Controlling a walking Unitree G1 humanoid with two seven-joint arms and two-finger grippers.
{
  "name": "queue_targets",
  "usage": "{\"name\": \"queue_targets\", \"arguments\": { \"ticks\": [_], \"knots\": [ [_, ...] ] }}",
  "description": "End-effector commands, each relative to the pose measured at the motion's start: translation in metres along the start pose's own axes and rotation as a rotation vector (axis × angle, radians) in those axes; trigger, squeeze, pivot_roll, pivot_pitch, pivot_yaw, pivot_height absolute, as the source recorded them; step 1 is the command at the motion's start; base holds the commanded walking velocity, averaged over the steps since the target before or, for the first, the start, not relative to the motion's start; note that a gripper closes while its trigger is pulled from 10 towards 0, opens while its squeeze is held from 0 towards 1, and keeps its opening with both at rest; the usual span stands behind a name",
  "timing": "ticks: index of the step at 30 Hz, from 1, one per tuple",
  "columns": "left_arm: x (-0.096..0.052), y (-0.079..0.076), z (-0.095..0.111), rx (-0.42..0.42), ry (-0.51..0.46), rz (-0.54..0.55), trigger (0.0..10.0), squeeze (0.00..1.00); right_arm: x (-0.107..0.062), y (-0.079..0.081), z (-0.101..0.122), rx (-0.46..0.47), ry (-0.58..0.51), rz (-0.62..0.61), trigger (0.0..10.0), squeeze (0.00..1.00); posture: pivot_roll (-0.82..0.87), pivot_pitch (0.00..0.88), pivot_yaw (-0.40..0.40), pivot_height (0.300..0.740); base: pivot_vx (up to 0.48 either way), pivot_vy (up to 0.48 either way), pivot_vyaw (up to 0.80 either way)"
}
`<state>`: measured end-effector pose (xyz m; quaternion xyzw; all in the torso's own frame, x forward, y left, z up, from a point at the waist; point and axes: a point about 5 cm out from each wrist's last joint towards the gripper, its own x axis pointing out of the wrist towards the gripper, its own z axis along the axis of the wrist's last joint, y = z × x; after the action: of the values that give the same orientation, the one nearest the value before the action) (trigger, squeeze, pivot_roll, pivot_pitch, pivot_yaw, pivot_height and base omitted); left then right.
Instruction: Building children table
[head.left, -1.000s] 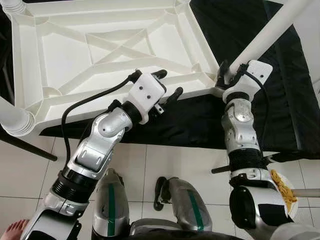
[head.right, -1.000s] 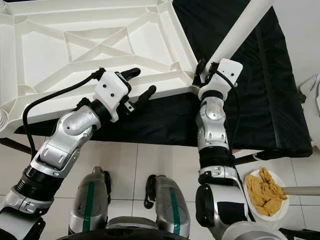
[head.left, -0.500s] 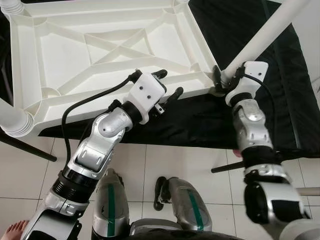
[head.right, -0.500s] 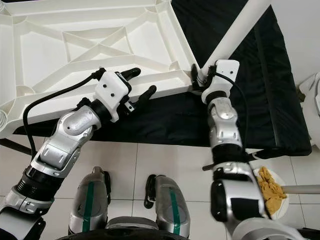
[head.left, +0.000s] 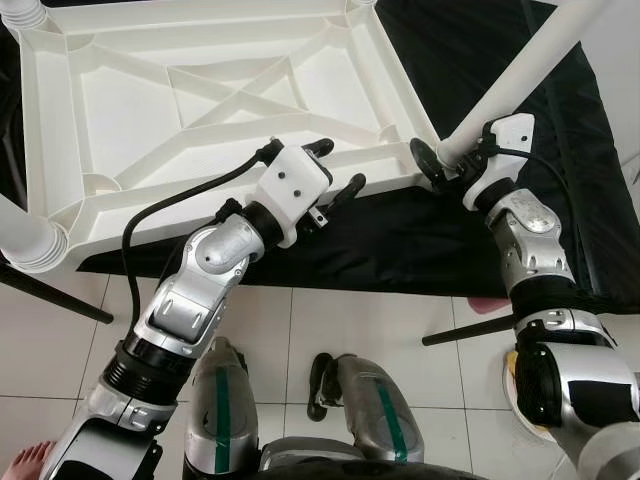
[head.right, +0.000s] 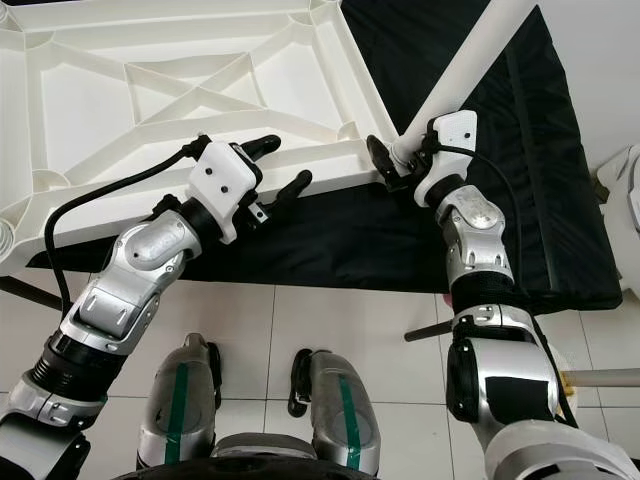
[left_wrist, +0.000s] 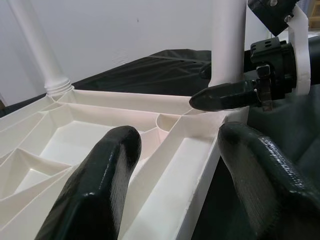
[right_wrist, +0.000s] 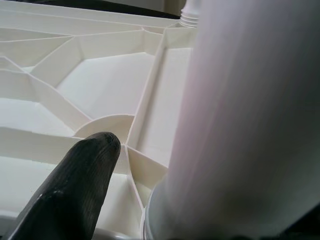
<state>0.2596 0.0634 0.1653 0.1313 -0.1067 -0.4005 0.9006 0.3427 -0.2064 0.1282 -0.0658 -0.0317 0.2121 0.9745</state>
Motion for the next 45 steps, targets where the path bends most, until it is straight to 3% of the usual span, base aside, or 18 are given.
{"name": "queue_targets", "arguments": {
  "ticks": [1,7,8,9,10,23,39,45],
  "knots": [
    [-0.001,-0.002,0.002,0.0,-0.002,-0.056,10.0,0.0,-0.001,-0.004,-0.001,-0.001,0.004,0.008,10.0,0.0,0.11,0.059,-0.098,0.74,0.0,0.0,0.0],
    [-0.001,-0.001,0.002,0.002,-0.001,-0.054,10.0,0.0,-0.001,-0.009,-0.001,0.0,0.012,0.008,10.0,0.0,0.11,0.059,-0.097,0.74,0.0,0.0,0.0],
    [-0.001,-0.001,0.002,0.003,-0.001,-0.054,10.0,0.0,-0.001,-0.01,-0.002,0.013,0.007,0.01,3.4,0.0,0.11,0.059,-0.097,0.74,0.0,0.0,0.0],
    [-0.001,-0.001,0.002,0.003,-0.001,-0.054,10.0,0.0,-0.001,-0.01,-0.002,0.013,0.007,0.01,3.4,0.0,0.11,0.059,-0.097,0.74,0.0,0.0,0.0],
    [-0.001,-0.001,0.002,0.004,-0.001,-0.054,10.0,0.0,-0.001,-0.011,-0.002,0.028,0.001,0.016,0.0,0.0,0.11,0.059,-0.097,0.74,0.0,0.0,0.0],
    [-0.001,-0.001,0.003,0.001,-0.003,-0.061,10.0,0.0,-0.003,-0.01,-0.007,0.104,-0.022,0.02,0.0,0.0,0.11,0.059,-0.095,0.74,0.0,0.0,0.0],
    [-0.003,-0.005,0.002,-0.007,0.002,-0.061,10.0,0.0,-0.005,-0.004,-0.012,0.153,-0.061,-0.141,0.0,0.0,0.11,0.074,-0.106,0.74,0.0,0.0,0.0],
    [-0.003,-0.006,0.002,-0.011,0.003,-0.057,10.0,0.0,-0.004,0.004,-0.007,0.163,-0.111,-0.265,0.0,0.0,0.11,0.08,-0.113,0.74,0.0,0.0,0.0]
  ]
}}
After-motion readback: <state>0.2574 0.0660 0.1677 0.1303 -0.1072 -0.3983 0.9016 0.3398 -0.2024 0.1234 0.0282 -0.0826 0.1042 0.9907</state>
